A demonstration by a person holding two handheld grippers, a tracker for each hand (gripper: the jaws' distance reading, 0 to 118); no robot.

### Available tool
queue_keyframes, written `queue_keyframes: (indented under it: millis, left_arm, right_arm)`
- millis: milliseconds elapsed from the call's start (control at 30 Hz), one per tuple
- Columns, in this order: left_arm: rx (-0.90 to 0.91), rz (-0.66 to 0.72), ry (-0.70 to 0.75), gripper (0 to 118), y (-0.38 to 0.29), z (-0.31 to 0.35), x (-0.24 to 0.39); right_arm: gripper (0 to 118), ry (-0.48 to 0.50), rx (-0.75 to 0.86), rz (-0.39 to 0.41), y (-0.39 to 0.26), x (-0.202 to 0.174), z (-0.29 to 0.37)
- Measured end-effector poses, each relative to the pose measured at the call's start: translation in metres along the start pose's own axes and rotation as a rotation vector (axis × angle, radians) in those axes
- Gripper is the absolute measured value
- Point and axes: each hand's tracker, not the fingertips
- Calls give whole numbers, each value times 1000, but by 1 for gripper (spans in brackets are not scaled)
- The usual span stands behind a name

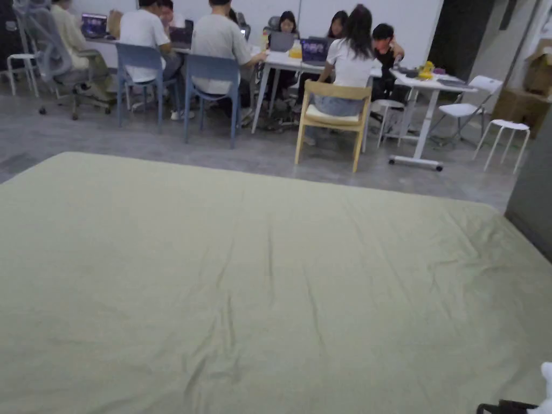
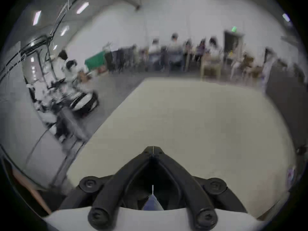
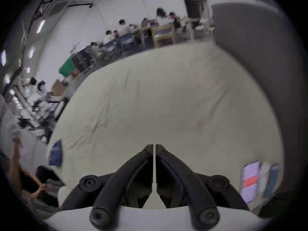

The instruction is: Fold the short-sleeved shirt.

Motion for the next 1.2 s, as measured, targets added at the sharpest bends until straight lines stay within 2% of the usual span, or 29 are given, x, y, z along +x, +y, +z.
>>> queue_keyframes:
  millis: [100, 167, 267, 333, 433, 500, 667, 800, 900, 1200]
  left_arm:
    - [127, 85, -63, 0, 50, 25, 69]
    - [236, 37, -46, 0, 67, 42, 121]
    - [475, -147, -16, 0, 88, 75, 209]
    - [485, -122, -28, 0, 89, 86, 245]
    - [534, -53, -126, 0, 89, 104, 290]
    - [481, -1, -117, 0, 78, 124, 318]
    - [399, 61, -203, 0, 58, 120, 334]
    - [359, 40, -157, 0, 57, 116, 327]
    - [387, 105, -144, 0, 59, 120, 313]
    - [433, 46, -158, 0, 65, 136, 311]
  right_arm:
    - [5, -84, 177, 24, 52, 2, 37]
    - [5, -101, 292, 32, 83, -5, 66]
    - [5, -160, 462, 34, 116, -17, 102]
    - [5, -164, 517, 45, 133, -31, 118]
    - [5, -149, 556, 62, 139, -40, 136]
    - [5, -150, 567, 54, 137, -50, 138]
    - [5, -154, 565, 57, 116, -60, 124]
    - [5, -172, 559, 110, 106, -71, 121]
    - [5, -185, 586, 143, 106, -79, 124]
    - [5, -175, 609, 145, 101, -92, 130]
